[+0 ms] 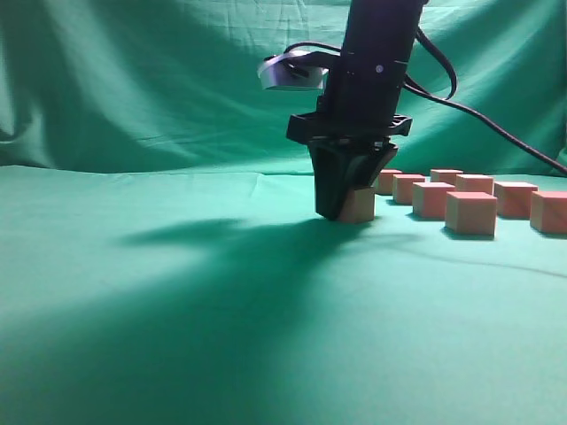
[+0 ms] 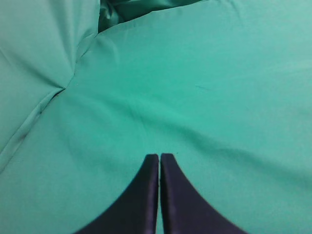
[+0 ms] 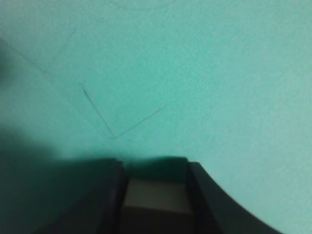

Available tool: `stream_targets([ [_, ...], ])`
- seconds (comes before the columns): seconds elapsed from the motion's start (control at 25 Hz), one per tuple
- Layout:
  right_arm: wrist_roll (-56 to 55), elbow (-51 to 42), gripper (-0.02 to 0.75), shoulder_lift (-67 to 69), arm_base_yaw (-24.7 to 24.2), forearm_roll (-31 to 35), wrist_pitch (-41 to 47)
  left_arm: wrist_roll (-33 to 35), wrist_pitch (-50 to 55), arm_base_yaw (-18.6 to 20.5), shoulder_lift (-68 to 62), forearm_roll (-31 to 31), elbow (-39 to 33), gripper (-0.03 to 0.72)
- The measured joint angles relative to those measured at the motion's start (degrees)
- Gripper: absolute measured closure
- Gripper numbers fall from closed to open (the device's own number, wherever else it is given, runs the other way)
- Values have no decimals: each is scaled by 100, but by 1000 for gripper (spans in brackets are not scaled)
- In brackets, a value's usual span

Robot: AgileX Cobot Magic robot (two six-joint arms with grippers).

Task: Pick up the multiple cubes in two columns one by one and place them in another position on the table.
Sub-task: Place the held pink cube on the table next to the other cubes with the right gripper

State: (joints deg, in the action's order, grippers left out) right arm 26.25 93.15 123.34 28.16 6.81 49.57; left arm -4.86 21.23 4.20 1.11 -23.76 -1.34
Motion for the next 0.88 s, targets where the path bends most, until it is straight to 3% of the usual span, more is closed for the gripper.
stream_targets([
  [0.04,13,14,484,13,0,0,-4,0,0,0,0,0,0,688],
  [0.28,38,492,170,48,0,-88,219,0,0,0,0,0,0,688],
  [0.36,38,877,112,48,0,-105,559,0,0,0,0,0,0,688],
  [0.56,-19,1851,125,38,0,-130,1743,0,0,0,0,0,0,688],
  [0.68,-55,2086,186,-139,0,-233,2005,0,0,0,0,0,0,688],
  [0.88,-528,2100,179,-737,0,-483,2160,0,0,0,0,0,0,688],
])
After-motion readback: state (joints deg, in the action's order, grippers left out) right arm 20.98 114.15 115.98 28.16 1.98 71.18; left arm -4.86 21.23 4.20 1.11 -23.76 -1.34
